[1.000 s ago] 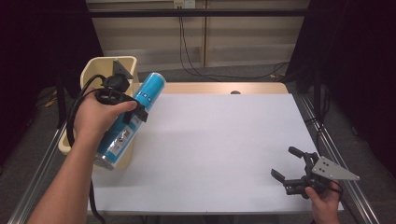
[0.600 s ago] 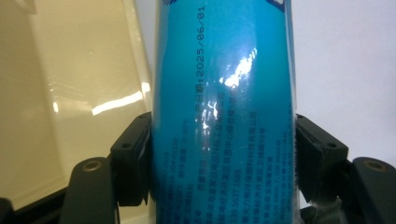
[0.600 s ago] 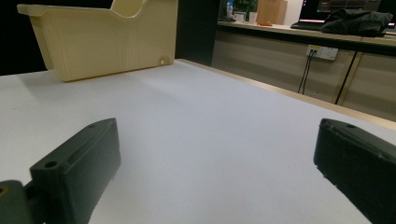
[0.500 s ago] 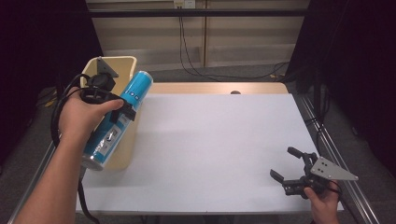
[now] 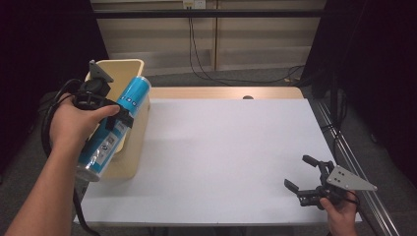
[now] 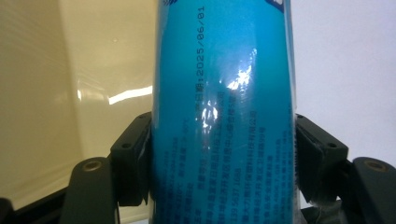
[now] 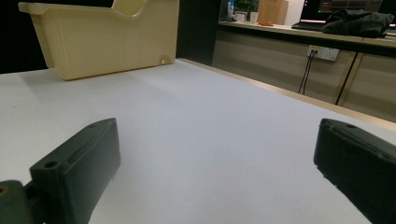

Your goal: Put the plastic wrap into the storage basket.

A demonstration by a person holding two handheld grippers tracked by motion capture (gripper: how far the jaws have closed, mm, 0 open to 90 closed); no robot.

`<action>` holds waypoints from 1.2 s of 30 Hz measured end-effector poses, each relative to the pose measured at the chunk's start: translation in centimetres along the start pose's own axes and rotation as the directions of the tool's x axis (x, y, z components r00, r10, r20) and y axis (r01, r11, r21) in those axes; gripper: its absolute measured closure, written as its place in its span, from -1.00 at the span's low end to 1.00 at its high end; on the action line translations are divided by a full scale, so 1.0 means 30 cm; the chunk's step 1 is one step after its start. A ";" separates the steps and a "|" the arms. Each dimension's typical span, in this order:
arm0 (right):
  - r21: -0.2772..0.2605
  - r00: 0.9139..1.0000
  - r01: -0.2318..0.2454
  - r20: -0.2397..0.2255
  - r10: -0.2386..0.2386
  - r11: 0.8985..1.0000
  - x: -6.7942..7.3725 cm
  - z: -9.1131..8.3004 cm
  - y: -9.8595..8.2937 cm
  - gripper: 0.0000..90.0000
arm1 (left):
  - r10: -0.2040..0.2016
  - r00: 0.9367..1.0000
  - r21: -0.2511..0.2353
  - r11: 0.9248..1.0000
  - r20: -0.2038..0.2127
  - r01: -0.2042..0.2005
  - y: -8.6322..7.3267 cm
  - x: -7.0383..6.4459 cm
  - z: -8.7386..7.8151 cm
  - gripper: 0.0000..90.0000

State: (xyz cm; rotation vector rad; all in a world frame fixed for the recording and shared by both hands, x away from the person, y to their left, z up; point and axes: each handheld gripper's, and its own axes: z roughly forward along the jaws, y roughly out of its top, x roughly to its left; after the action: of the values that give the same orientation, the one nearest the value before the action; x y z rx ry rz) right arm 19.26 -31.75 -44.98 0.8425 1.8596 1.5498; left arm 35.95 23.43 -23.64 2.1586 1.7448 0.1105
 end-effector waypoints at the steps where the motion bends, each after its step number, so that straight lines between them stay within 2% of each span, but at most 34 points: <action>1: 0.000 1.000 0.000 0.000 0.000 1.000 0.000 0.000 0.000 -1.00 | 0.000 1.000 0.000 1.000 0.000 0.000 0.000 0.000 0.000 -0.28; 2: -0.001 1.000 -0.001 0.002 0.001 1.000 0.000 -0.001 0.001 -1.00 | -0.014 1.000 -0.007 1.000 -0.004 0.014 -0.004 0.010 -0.005 -0.28; 4: -0.002 1.000 -0.004 0.002 0.004 1.000 0.000 -0.001 0.000 -1.00 | -0.011 1.000 -0.005 1.000 -0.005 0.011 -0.004 0.018 -0.008 -0.28; 8: 0.002 1.000 -0.001 -0.002 0.001 1.000 0.001 0.000 0.000 -1.00 | -0.032 0.999 -0.004 0.999 -0.023 0.032 -0.013 0.044 -0.016 -0.28; 9: 0.000 1.000 0.000 -0.002 0.000 1.000 0.002 0.001 0.001 -1.00 | -0.049 0.998 -0.007 0.999 -0.030 0.049 -0.019 0.055 -0.017 -0.28; 18: 0.002 1.000 0.002 -0.004 -0.002 1.000 0.004 0.002 0.001 -1.00 | -0.065 0.997 -0.017 0.998 -0.052 0.065 -0.031 0.096 -0.011 -0.28; 29: 0.001 1.000 0.002 -0.007 -0.002 1.000 0.004 0.001 0.002 -1.00 | -0.080 0.995 -0.017 0.997 -0.058 0.080 -0.037 0.115 -0.005 -0.28; 31: 0.001 1.000 0.001 -0.008 -0.001 1.000 0.005 0.002 0.002 -1.00 | -0.082 0.994 -0.018 0.997 -0.076 0.081 -0.041 0.122 0.005 -0.28; 36: 0.004 1.000 0.004 -0.013 -0.004 1.000 0.010 0.005 0.003 -1.00 | -0.096 0.992 -0.014 0.995 -0.080 0.095 -0.039 0.133 0.032 -0.28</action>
State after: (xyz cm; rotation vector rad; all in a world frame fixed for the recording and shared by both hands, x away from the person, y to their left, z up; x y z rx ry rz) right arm 19.20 -31.42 -44.94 0.8317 1.8725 1.5530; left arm 36.05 27.23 -25.57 2.0866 1.8844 0.1829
